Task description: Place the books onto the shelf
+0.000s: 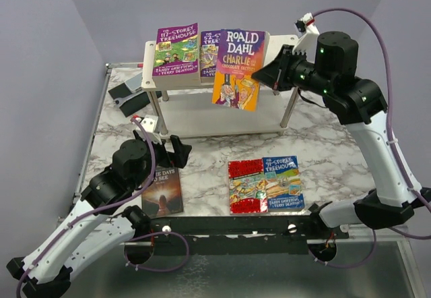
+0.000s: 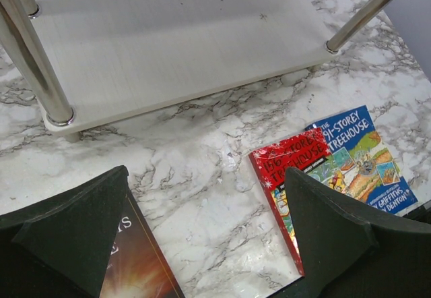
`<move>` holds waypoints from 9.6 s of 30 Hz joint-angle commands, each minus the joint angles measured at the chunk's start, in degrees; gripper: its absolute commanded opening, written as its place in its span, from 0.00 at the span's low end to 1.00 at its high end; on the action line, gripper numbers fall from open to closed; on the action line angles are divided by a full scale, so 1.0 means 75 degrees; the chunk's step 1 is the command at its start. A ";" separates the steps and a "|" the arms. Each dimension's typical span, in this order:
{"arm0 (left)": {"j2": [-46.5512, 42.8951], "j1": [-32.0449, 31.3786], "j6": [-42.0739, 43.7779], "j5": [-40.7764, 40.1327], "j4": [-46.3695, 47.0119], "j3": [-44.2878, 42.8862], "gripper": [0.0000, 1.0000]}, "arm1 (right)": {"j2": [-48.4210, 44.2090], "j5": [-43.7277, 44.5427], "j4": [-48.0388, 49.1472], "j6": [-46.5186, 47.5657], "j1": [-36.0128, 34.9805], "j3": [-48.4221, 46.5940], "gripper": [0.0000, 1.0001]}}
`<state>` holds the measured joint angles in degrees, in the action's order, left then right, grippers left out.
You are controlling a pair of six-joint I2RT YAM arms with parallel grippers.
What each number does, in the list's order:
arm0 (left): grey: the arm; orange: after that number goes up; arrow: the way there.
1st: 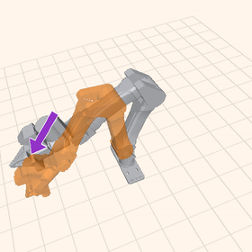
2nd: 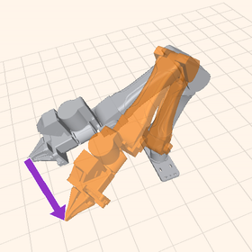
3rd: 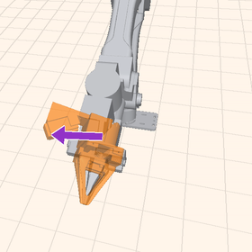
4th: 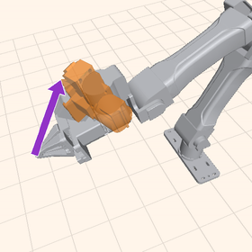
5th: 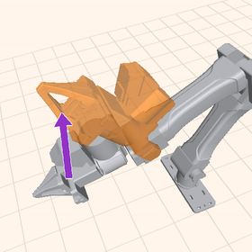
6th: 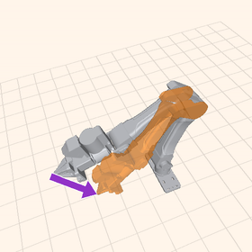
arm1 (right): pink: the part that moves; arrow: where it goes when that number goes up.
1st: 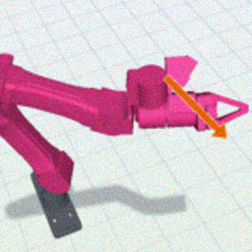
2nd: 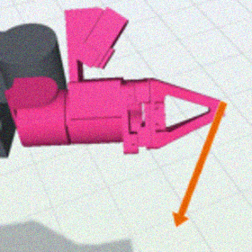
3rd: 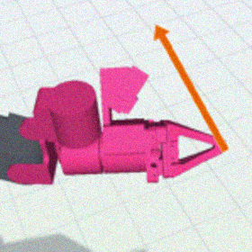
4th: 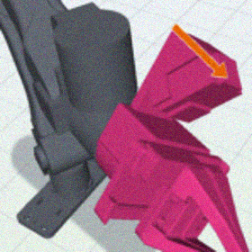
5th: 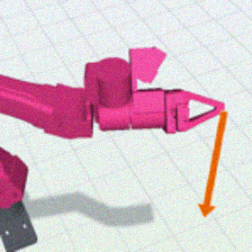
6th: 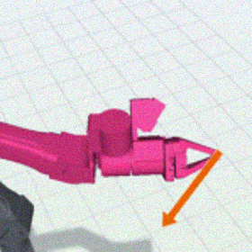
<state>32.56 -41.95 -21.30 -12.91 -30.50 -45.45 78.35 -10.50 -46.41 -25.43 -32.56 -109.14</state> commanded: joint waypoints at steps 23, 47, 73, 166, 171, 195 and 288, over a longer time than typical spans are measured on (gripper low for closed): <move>-0.0204 0.0030 0.0122 0.0177 0.0235 0.0224 0.99 | 0.3283 -0.5247 0.1280 -0.2186 0.2406 -0.2516 0.01; -0.0196 0.0030 0.0109 0.0162 0.0247 0.0224 0.99 | 0.4084 -0.4024 0.0705 -0.1795 0.2419 -0.2935 0.45; -0.0155 0.0042 0.0108 0.0104 0.0247 0.0236 0.99 | 0.2839 -0.2536 0.1308 -0.1228 0.1795 -0.1335 0.33; 0.2476 -0.0052 -0.2255 0.3211 0.3113 0.1867 0.99 | -0.4157 0.0584 0.0655 -0.0739 0.1435 0.8286 0.64; 0.2935 -0.0185 -0.2650 0.3365 0.3865 0.2347 0.99 | -0.3733 -0.0226 0.1435 -0.0980 0.1419 0.9280 0.62; 0.4150 -0.0472 -0.3365 0.2845 0.4662 0.3426 0.99 | -0.0170 0.0333 0.4274 -0.2494 -0.1432 0.9838 0.57; 0.1861 -0.0347 -0.5807 0.5939 0.5894 0.3553 0.53 | -0.4795 -0.2640 0.6793 -0.4945 -0.0581 1.1286 0.01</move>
<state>47.77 -44.60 -61.34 28.05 8.43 -19.55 44.66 -28.10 1.23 -61.49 -37.04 -21.65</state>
